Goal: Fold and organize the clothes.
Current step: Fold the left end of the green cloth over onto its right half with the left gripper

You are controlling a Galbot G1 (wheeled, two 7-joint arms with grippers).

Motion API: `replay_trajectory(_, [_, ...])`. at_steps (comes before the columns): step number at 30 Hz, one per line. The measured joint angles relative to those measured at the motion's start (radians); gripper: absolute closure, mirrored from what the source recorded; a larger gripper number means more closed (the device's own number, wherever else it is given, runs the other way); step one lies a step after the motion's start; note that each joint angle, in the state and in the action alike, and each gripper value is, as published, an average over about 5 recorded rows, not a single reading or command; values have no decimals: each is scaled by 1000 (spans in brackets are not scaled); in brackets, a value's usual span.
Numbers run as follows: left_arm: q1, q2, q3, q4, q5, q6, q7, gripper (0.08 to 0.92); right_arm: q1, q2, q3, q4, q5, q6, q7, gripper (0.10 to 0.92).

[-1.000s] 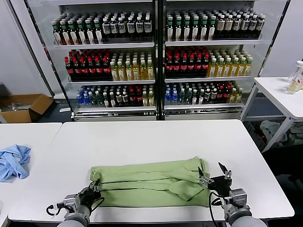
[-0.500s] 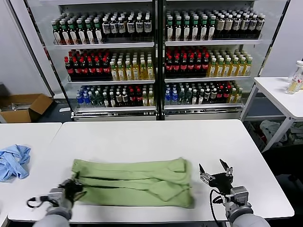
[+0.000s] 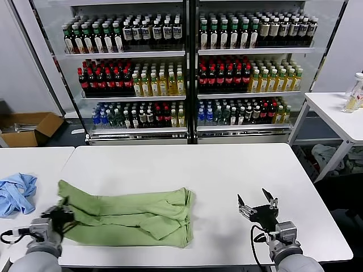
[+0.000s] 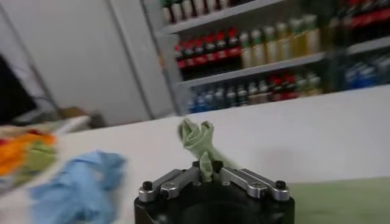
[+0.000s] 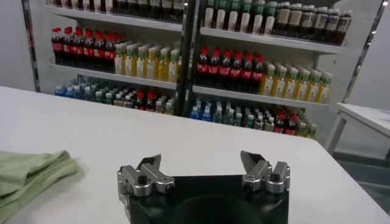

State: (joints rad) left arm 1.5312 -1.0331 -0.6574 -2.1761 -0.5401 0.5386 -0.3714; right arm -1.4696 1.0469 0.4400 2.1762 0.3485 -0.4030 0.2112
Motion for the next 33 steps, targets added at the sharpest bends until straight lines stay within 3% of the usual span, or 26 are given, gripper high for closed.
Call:
replay_trajectory(8, [-44,-91,188,-53,-80,-9,34,905,-11,8,5,0,-8,4,0,203])
replay_trajectory(23, [-126,-235,418,9,-99,-61,55,893,-6,10,1,-3,-13,2,0,203])
replay_trajectory(33, [-169,-320,496,50,-76,-116,92,632,7,10,-12,3,-9,-5,0,203])
